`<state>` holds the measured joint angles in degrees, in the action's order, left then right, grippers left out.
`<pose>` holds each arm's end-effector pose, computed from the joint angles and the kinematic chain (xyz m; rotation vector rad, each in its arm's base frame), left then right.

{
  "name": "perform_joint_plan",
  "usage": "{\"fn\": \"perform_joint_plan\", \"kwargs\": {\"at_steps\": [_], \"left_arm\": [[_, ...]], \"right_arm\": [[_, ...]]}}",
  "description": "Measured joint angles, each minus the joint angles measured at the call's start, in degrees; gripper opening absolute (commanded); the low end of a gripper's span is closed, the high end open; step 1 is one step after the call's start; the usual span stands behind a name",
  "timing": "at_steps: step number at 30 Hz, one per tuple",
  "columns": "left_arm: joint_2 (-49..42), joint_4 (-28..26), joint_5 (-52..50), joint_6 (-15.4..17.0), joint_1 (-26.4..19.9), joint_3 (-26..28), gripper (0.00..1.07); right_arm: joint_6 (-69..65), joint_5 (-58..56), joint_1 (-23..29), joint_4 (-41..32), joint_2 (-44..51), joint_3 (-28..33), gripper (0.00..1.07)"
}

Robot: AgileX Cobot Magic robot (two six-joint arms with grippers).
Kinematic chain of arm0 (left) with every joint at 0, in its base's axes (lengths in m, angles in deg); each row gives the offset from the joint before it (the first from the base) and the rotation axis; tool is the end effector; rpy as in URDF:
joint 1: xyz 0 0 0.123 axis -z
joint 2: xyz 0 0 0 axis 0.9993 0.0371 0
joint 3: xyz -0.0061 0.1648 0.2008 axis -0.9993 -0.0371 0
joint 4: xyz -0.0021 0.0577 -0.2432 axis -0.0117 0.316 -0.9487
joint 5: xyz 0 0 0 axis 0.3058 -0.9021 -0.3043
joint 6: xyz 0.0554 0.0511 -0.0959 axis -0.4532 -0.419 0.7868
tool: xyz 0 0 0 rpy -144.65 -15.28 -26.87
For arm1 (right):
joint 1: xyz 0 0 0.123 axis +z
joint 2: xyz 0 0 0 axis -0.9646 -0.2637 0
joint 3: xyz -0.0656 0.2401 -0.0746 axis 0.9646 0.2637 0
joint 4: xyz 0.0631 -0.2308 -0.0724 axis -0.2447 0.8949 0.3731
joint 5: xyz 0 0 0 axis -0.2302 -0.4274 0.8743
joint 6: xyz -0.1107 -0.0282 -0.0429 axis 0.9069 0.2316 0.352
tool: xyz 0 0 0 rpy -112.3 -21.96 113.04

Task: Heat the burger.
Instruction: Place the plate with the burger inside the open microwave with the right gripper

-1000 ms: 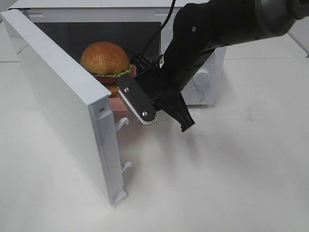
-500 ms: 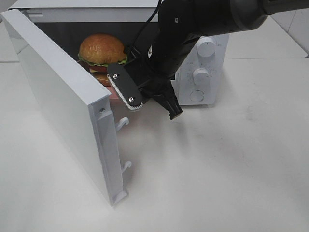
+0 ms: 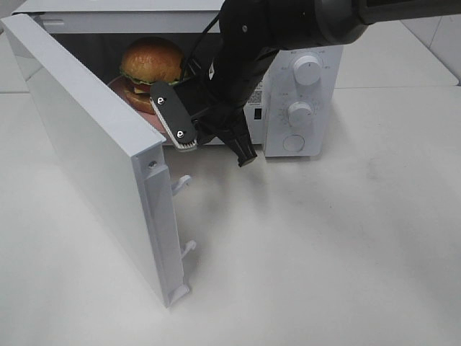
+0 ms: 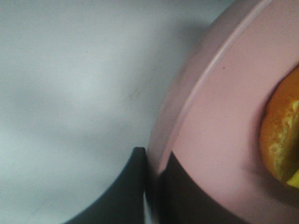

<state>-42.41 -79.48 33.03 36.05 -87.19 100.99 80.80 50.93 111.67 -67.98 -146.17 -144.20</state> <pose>0.0422 -0.0103 0.2654 0.0037 2.0444 -0.1268 0.3769 0.2801 0.1415 -2.2671 1.2551 -0.3507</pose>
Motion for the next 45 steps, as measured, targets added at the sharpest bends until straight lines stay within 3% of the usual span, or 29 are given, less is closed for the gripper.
{"fn": "perform_joint_plan", "kwargs": {"at_steps": [18, 31, 40, 45], "left_arm": [[0.0, 0.0, 0.0, 0.0, 0.0, 0.0, 1.0], [0.0, 0.0, 0.0, 0.0, 0.0, 0.0, 1.0], [0.0, 0.0, 0.0, 0.0, 0.0, 0.0, 1.0], [0.0, 0.0, 0.0, 0.0, 0.0, 0.0, 1.0]], "right_arm": [[-3.9, -0.17, 0.0, 2.52, -6.53, -8.54, 0.0], [-7.68, -0.46, 0.0, 4.41, -12.49, -17.99, 0.0], [-9.97, -0.52, -0.4, 5.44, -14.09, -19.02, 0.03], [-10.26, 0.06, -0.63, 6.36, -14.38, -19.02, 0.1]]}}
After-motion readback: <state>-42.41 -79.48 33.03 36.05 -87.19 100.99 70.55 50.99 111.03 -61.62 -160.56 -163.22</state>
